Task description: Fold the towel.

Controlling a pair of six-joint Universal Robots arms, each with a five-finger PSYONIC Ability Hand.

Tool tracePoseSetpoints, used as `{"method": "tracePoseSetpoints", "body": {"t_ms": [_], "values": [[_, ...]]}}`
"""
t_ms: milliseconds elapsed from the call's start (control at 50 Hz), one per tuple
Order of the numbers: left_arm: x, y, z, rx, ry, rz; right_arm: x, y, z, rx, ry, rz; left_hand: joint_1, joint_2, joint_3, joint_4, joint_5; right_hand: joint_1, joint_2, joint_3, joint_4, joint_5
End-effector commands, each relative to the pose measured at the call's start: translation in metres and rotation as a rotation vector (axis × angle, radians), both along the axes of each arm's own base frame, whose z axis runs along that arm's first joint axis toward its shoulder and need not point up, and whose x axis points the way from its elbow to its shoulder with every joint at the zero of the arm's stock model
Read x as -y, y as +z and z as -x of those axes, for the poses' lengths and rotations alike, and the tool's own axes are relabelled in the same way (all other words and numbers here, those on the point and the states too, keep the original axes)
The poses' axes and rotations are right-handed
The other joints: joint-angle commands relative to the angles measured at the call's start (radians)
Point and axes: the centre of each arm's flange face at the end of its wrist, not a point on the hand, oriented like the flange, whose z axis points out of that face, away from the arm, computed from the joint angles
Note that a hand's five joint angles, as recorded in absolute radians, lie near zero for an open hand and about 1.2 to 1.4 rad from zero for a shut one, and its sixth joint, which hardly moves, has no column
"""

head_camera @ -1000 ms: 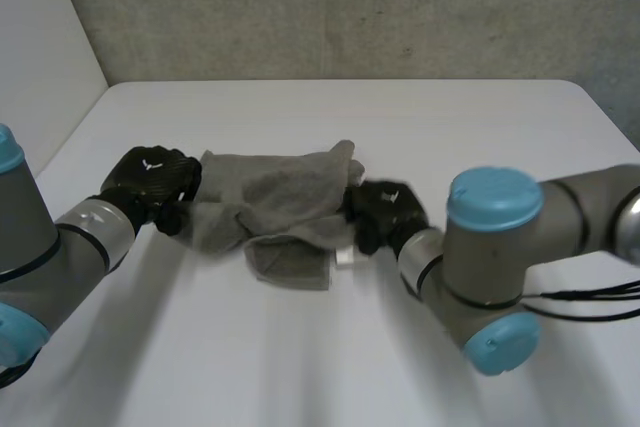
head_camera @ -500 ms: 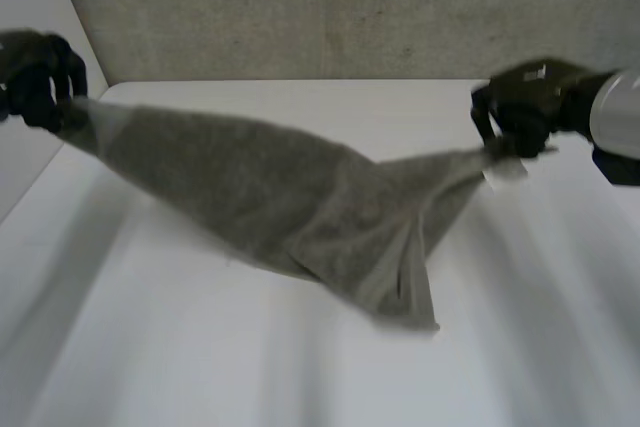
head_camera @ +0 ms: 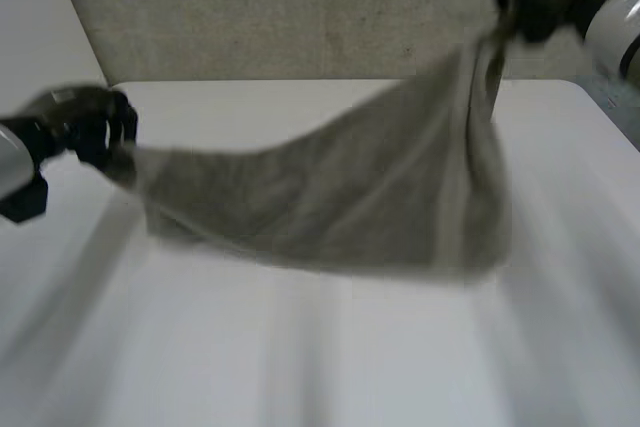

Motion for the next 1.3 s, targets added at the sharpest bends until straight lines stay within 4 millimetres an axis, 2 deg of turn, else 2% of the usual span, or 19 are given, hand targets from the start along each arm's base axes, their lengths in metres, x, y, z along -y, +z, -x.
{"method": "tracePoseSetpoints", "body": {"t_ms": [20, 60, 80, 100, 120, 140, 160, 180, 200, 240, 300, 420, 520, 580, 700, 800, 840, 1000, 1300], "values": [[-0.013, 0.036, 0.003, -0.133, 0.014, 0.064, 0.026, 0.028, 0.001, 0.169, -0.004, 0.135, 0.062, 0.042, 0.021, 0.044, 0.035, 0.094, 0.12, 0.062, 0.063, 0.085], [-0.018, 0.029, 0.004, -0.136, 0.013, 0.035, 0.038, 0.014, -0.001, 0.159, -0.021, 0.113, 0.062, 0.042, 0.021, 0.044, 0.035, 0.094, 0.12, 0.062, 0.063, 0.085], [-0.024, 0.015, 0.006, -0.133, 0.006, -0.008, 0.053, -0.008, -0.003, 0.141, -0.041, 0.075, 0.062, 0.042, 0.021, 0.044, 0.035, -0.411, -0.385, -0.443, -0.442, -0.42], [-0.024, 0.015, 0.006, -0.133, 0.006, -0.009, 0.053, -0.008, -0.003, 0.141, -0.041, 0.075, 0.062, 0.042, 0.021, 0.044, 0.035, -0.416, -0.39, -0.448, -0.447, -0.425], [-0.03, 0.001, 0.009, -0.131, -0.001, -0.047, 0.066, -0.035, -0.005, 0.114, -0.064, 0.021, 0.062, 0.042, 0.021, 0.044, 0.035, -0.953, -0.928, -0.986, -0.985, -0.963], [-0.034, -0.013, 0.011, -0.129, -0.009, -0.071, 0.078, -0.067, -0.006, 0.077, -0.095, -0.039, 0.062, 0.042, 0.021, 0.044, 0.035, -1.128, -1.102, -1.16, -1.159, -1.137], [-0.034, -0.014, 0.012, -0.129, -0.009, -0.071, 0.078, -0.067, -0.006, 0.077, -0.095, -0.04, 0.062, 0.042, 0.021, 0.044, 0.035, -1.128, -1.102, -1.16, -1.159, -1.137], [-0.038, -0.027, 0.015, -0.127, -0.017, -0.083, 0.087, -0.102, -0.008, 0.029, -0.123, -0.107, 0.062, 0.042, 0.021, 0.044, 0.035, -1.128, -1.102, -1.16, -1.159, -1.137], [-0.038, -0.027, 0.015, -0.127, -0.017, -0.083, 0.087, -0.102, -0.008, 0.028, -0.124, -0.107, 0.062, 0.042, 0.021, 0.044, 0.035, -1.128, -1.102, -1.16, -1.159, -1.137], [-0.044, -0.053, 0.021, -0.124, -0.038, -0.099, 0.095, -0.151, -0.006, -0.055, -0.172, -0.197, 0.062, 0.042, 0.021, 0.044, 0.035, -1.128, -1.102, -1.16, -1.159, -1.137], [-0.041, -0.075, 0.025, -0.121, -0.043, -0.118, 0.095, -0.17, -0.005, -0.07, -0.175, -0.246, 0.062, 0.042, 0.021, 0.044, 0.035, -1.128, -1.102, -1.16, -1.159, -1.137], [-0.037, -0.08, 0.025, -0.119, -0.039, -0.125, 0.089, -0.172, -0.003, -0.071, -0.184, -0.273, 0.062, 0.042, 0.021, 0.044, 0.035, -1.128, -1.102, -1.16, -1.159, -1.137], [-0.03, -0.071, 0.02, -0.119, -0.011, -0.092, 0.067, -0.139, 0.001, -0.064, -0.177, -0.251, 0.062, 0.042, 0.021, 0.044, 0.035, -1.128, -1.102, -1.16, -1.159, -1.137], [-0.03, -0.07, 0.02, -0.12, -0.009, -0.089, 0.06, -0.136, 0.002, -0.065, -0.172, -0.257, 0.062, 0.042, 0.021, 0.044, 0.035, -1.128, -1.102, -1.16, -1.159, -1.137], [-0.037, -0.043, 0.019, -0.132, -0.01, -0.023, 0.029, -0.133, 0.004, -0.081, -0.13, -0.302, 0.062, 0.042, 0.021, 0.044, 0.035, -1.128, -1.102, -1.16, -1.159, -1.137], [-0.044, -0.013, 0.02, -0.158, -0.013, 0.035, -0.008, -0.147, -0.018, -0.106, 0.007, -0.379, 0.062, 0.042, 0.021, 0.044, 0.035, -1.006, -0.98, -1.038, -1.037, -1.015], [-0.051, 0.013, 0.02, -0.218, -0.009, 0.066, -0.031, -0.16, -0.036, -0.122, 0.078, -0.429, 0.062, 0.042, 0.021, 0.044, 0.035, -0.994, -0.969, -1.026, -1.025, -1.003], [-0.059, 0.069, 0.019, -0.391, -0.01, 0.131, -0.062, -0.193, -0.073, -0.029, 0.172, -0.563, 0.062, 0.042, 0.021, 0.044, 0.035, -0.994, -0.969, -1.026, -1.025, -1.003], [-0.058, 0.077, 0.014, -0.467, 0.022, 0.087, -0.051, -0.248, -0.101, 0.079, 0.101, -0.572, 0.062, 0.042, 0.021, 0.044, 0.035, -0.797, -0.772, -0.83, -0.829, -0.807]]}}
